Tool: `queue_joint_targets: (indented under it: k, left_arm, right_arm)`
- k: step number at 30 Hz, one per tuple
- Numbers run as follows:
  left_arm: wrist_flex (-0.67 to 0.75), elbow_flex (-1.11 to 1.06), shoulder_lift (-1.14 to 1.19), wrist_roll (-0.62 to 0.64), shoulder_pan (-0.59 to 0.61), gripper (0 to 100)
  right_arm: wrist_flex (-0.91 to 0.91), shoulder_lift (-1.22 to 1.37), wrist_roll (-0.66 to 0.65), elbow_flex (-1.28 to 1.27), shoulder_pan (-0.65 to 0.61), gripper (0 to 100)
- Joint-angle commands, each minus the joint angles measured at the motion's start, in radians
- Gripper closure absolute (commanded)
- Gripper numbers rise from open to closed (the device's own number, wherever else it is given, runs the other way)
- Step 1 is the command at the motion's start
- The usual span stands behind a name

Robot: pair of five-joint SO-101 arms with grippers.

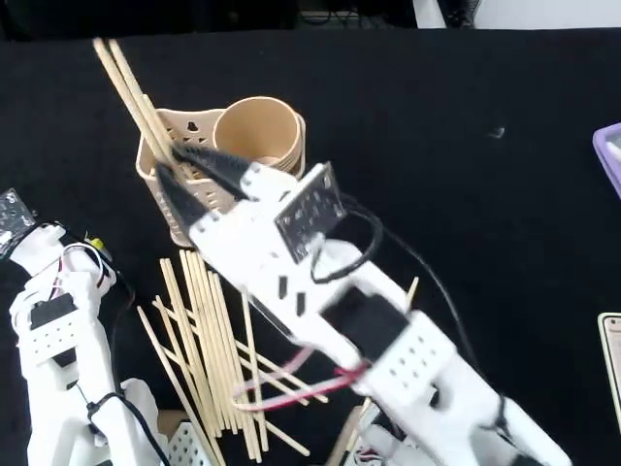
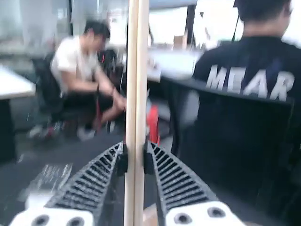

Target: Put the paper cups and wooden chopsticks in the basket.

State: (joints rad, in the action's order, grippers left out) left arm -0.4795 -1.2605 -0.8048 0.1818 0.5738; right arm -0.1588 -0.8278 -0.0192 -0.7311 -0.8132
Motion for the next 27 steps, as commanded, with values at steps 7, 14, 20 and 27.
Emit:
queue_joint_targets:
  k: [7, 14, 20, 27]
  left_arm:
    - [0.015, 0.008, -0.017, 0.002, 0.008, 83]
    - [0.015, 0.008, -0.015, 0.0, 0.008, 83]
    - [0.015, 0.008, -0.015, 0.0, 0.008, 83]
    - [0.015, 0.008, -0.015, 0.0, 0.008, 83]
  right_arm:
    - [0.219, 0.415, 0.014, 0.338, 0.091, 98.7]
    - [0.219, 0.599, 0.008, 0.386, 0.104, 98.7]
    - [0.203, 0.651, 0.008, 0.378, 0.143, 98.6]
    - [-0.009, 0.622, 0.014, 0.42, 0.135, 87.3]
